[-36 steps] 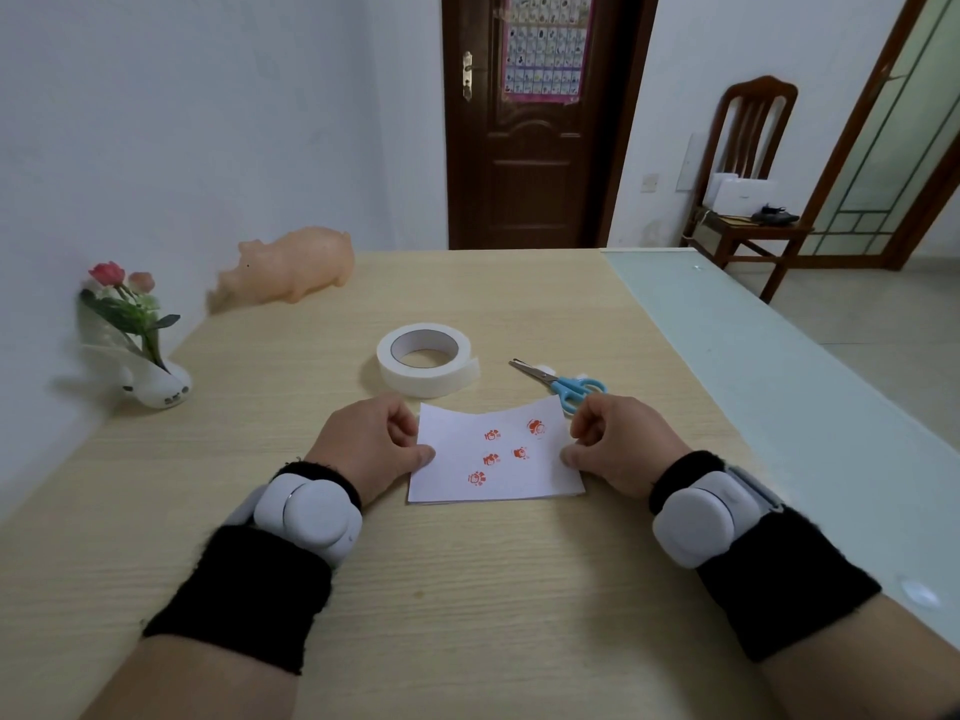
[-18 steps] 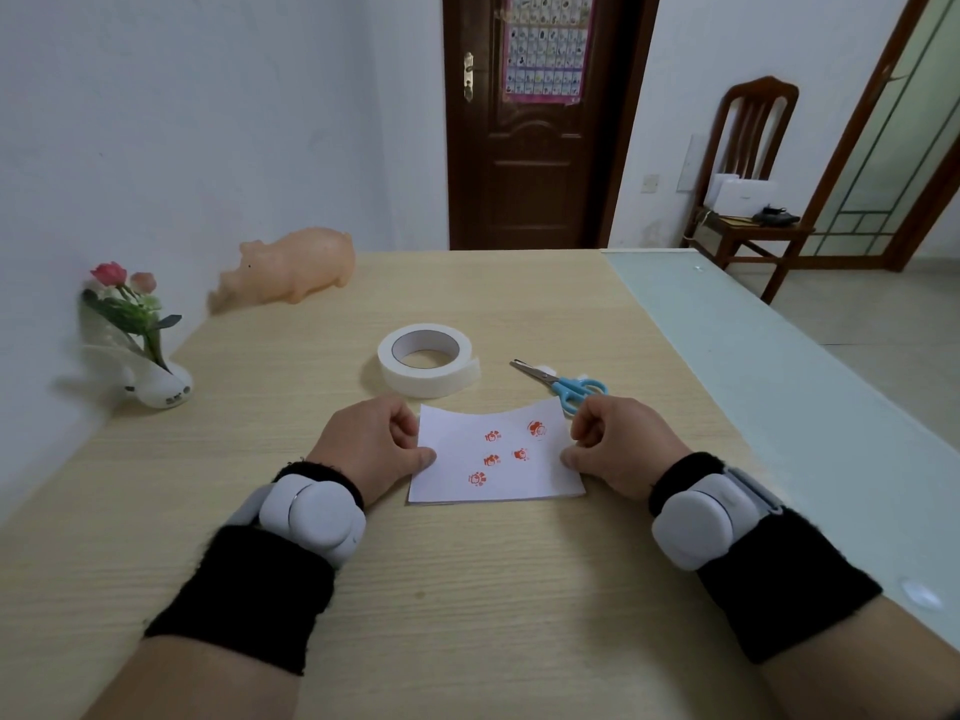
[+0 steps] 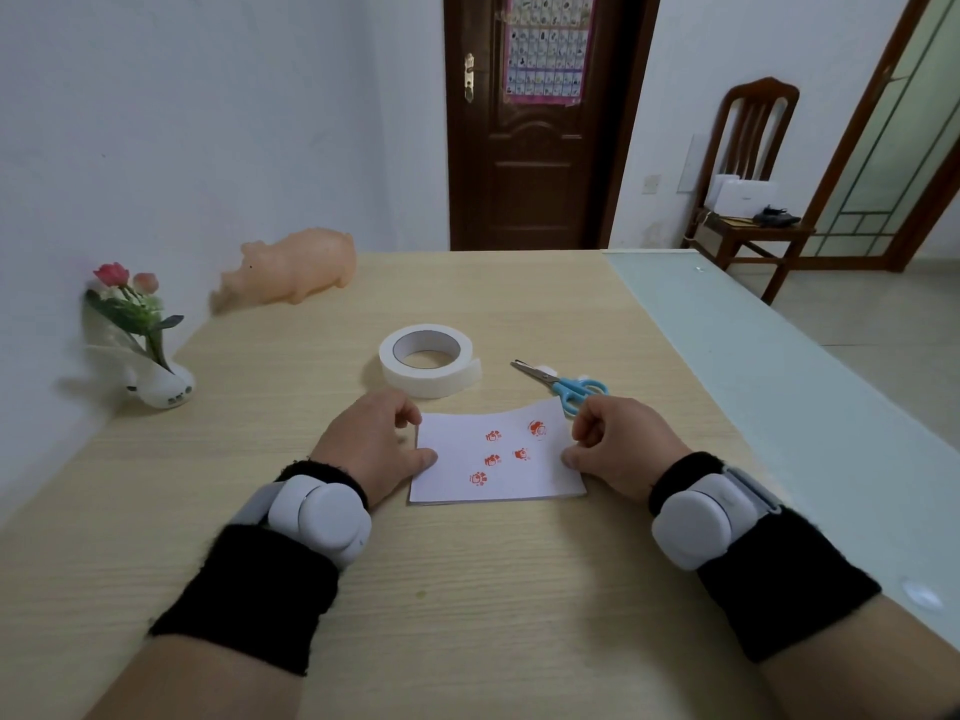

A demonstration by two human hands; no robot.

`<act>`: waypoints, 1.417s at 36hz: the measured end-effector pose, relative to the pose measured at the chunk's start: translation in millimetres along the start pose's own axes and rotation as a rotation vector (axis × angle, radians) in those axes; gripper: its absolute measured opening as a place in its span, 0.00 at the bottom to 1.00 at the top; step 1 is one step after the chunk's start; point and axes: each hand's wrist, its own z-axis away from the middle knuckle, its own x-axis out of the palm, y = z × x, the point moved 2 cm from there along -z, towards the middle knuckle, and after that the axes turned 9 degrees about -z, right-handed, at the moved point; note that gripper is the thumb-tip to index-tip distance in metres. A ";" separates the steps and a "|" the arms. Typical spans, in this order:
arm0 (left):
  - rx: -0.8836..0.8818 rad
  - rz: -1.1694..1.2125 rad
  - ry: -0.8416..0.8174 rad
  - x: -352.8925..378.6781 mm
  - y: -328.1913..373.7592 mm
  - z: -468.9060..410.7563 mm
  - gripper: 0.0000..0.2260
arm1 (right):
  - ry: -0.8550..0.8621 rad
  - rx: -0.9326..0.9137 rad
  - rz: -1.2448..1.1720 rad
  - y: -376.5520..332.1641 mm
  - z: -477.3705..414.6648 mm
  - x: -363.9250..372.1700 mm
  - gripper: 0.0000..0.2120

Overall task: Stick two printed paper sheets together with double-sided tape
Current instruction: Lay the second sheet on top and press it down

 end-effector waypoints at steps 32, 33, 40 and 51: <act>0.179 -0.335 -0.274 10.2 2.3 -0.6 0.20 | 0.075 -0.156 0.296 -8.8 4.1 16.1 0.25; 0.182 -0.331 -0.270 9.8 2.8 -0.4 0.20 | 0.021 -0.181 0.352 -12.2 4.3 23.0 0.27; 0.193 -0.324 -0.254 9.4 6.2 0.4 0.21 | -0.219 -0.120 0.463 -11.6 2.8 40.4 0.29; 0.200 -0.331 -0.264 8.5 5.3 1.0 0.20 | -0.235 -0.071 0.478 -7.8 6.9 36.0 0.32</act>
